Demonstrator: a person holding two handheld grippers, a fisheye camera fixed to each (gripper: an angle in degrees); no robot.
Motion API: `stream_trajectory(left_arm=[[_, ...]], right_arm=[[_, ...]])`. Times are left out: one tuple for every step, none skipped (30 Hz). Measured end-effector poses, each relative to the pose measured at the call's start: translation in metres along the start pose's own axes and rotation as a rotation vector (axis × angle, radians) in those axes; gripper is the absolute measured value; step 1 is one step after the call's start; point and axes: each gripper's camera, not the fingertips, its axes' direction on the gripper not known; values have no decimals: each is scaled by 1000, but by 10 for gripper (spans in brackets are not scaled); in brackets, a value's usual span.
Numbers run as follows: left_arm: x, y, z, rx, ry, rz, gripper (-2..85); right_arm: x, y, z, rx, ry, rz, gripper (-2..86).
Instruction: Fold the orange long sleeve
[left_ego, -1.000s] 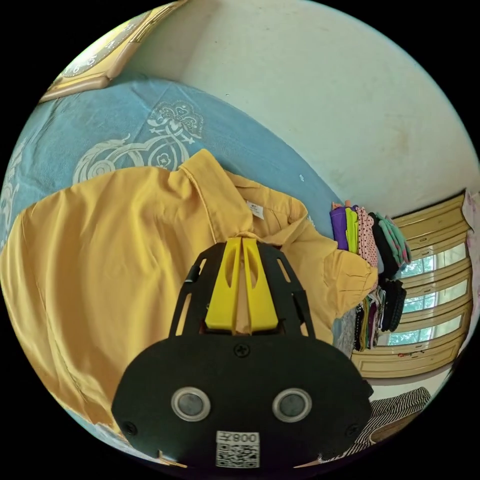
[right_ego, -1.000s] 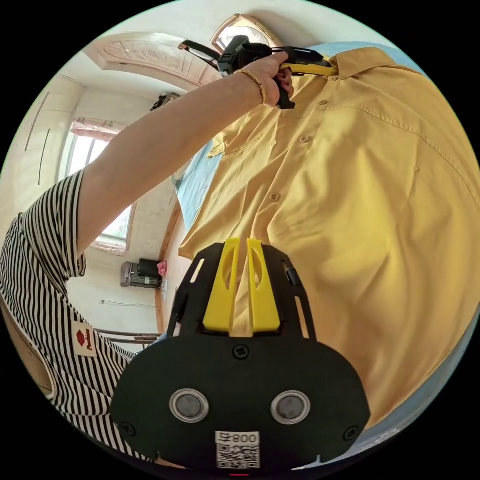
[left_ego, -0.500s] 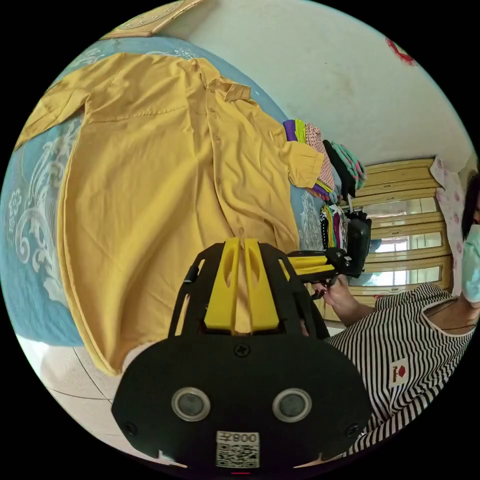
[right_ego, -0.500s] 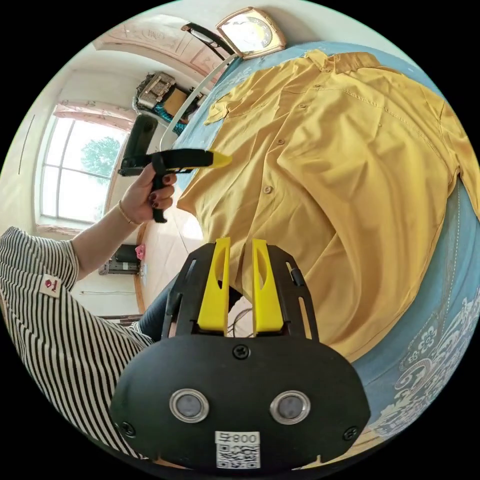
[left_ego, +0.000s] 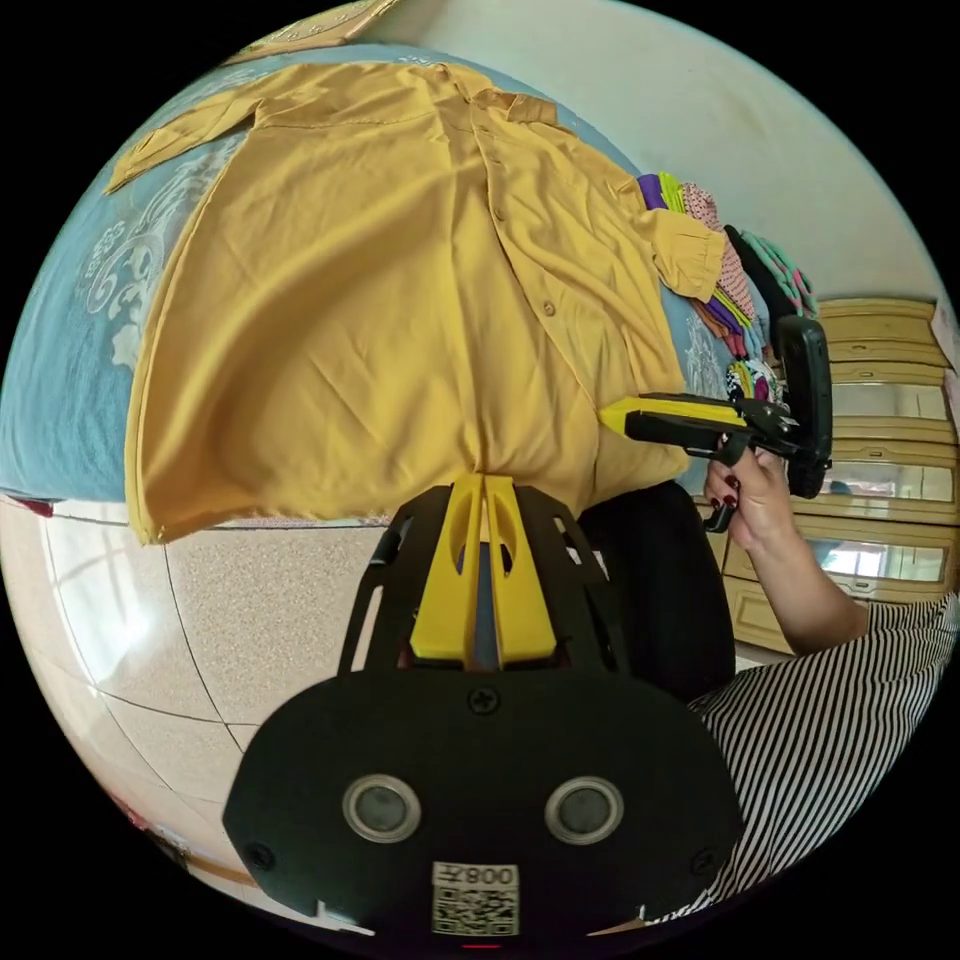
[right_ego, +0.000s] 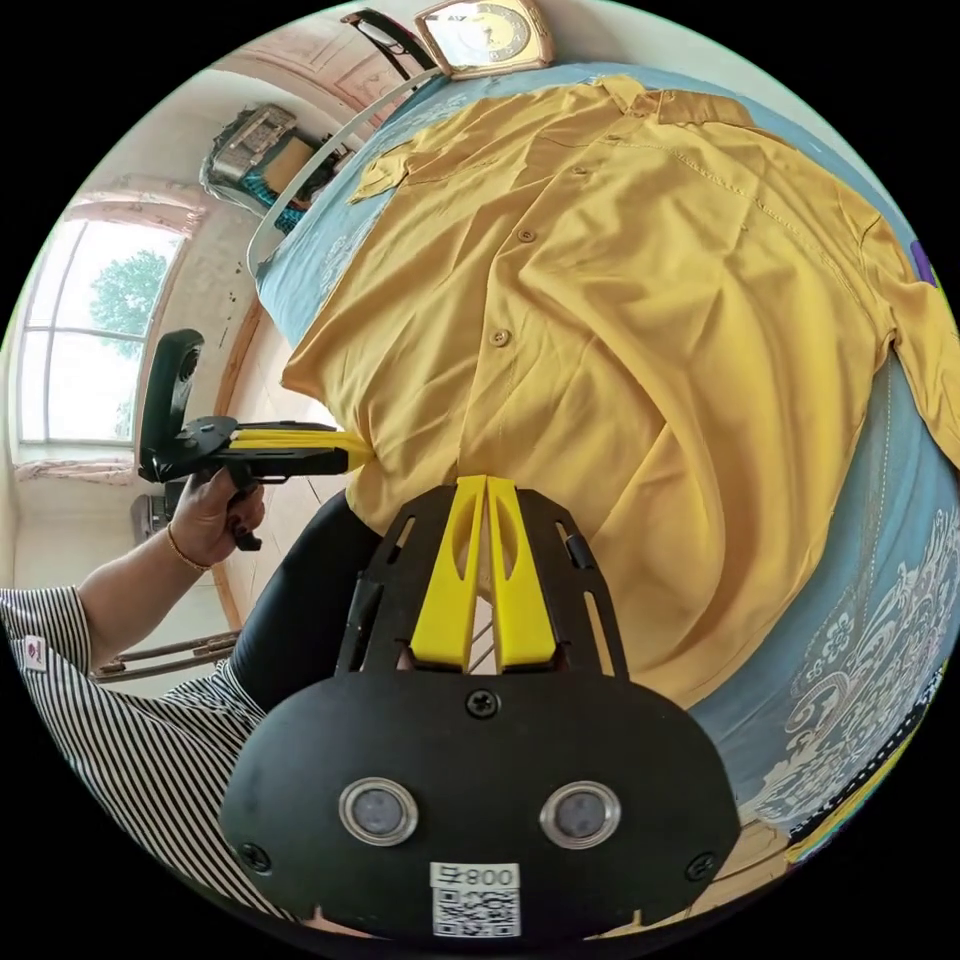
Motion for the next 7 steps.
stream_trajectory(left_arm=[[-2,-2,-11,5,-7,-6,3],[-3,-3,-23,13,-17,-9,3],[-3,-4,-29,15,-22,-13,3],[-4,-5,-42,25,-22,-18,3],[-3,-5,-57,43,-13,-17,3],[-3,-5,-64,52,-8,-18,3],[-2,-6,-79,68,5,-20,3]], right_arm=[[9,-5,-11,-3,-17,8,2],[18,-9,-22,-3,-36,16,2],[23,-11,-29,-5,-51,21,2],[32,-14,-44,5,-84,31,1],[41,-16,-62,31,-136,43,1],[47,-17,-70,39,-169,51,1],[56,-19,-89,55,-228,61,1]])
